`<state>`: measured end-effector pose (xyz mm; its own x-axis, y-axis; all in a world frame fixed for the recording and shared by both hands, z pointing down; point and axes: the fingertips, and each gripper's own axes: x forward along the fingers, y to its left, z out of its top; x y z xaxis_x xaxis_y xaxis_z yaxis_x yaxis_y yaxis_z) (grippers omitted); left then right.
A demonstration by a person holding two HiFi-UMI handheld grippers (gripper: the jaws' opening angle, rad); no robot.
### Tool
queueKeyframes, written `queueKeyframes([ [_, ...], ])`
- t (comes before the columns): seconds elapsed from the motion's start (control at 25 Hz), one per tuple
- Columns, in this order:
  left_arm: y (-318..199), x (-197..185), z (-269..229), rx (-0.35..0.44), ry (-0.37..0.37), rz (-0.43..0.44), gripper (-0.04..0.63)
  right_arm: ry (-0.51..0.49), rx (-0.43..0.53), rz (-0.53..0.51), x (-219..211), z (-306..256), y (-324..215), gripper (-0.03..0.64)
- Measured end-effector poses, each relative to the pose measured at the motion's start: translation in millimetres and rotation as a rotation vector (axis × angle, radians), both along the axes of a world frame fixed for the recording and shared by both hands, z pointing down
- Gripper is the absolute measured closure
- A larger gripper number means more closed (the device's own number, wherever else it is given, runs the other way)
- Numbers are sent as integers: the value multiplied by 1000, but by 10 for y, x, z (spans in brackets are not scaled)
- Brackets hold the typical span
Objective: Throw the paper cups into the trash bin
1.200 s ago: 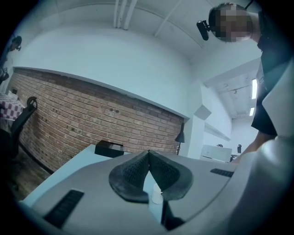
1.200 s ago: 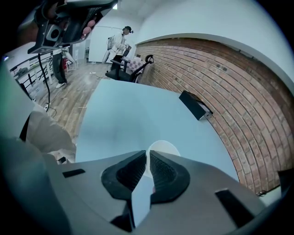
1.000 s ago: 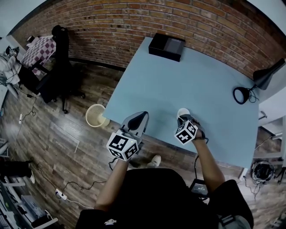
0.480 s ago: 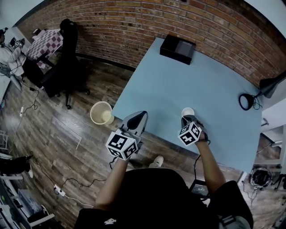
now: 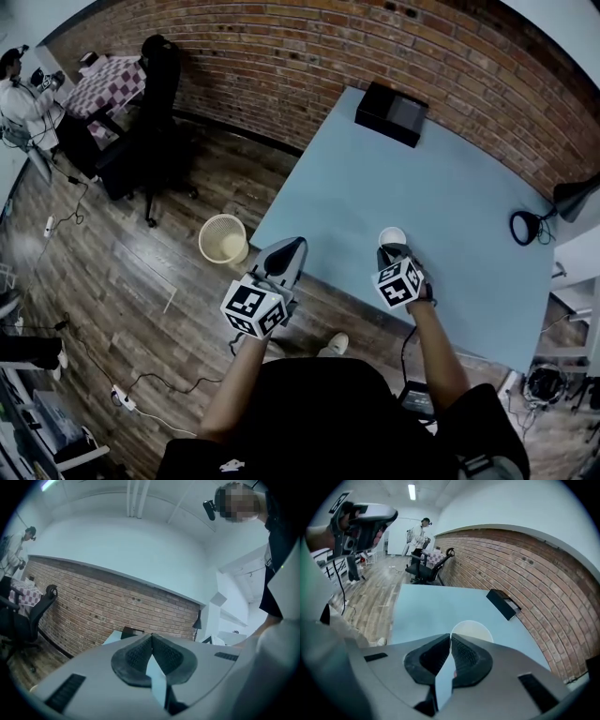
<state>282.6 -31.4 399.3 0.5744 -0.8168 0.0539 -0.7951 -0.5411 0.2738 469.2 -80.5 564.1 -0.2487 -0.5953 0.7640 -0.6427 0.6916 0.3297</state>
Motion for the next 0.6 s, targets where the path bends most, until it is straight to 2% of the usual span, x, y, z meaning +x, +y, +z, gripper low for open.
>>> queueKeyframes([
  [0.24, 27, -351, 15, -1, -12, -29, 591, -114, 2, 38, -393, -204, -82, 600],
  [0.6, 30, -918, 57, -5, -25, -84, 591, -246, 33, 2, -1196, -542, -175, 600],
])
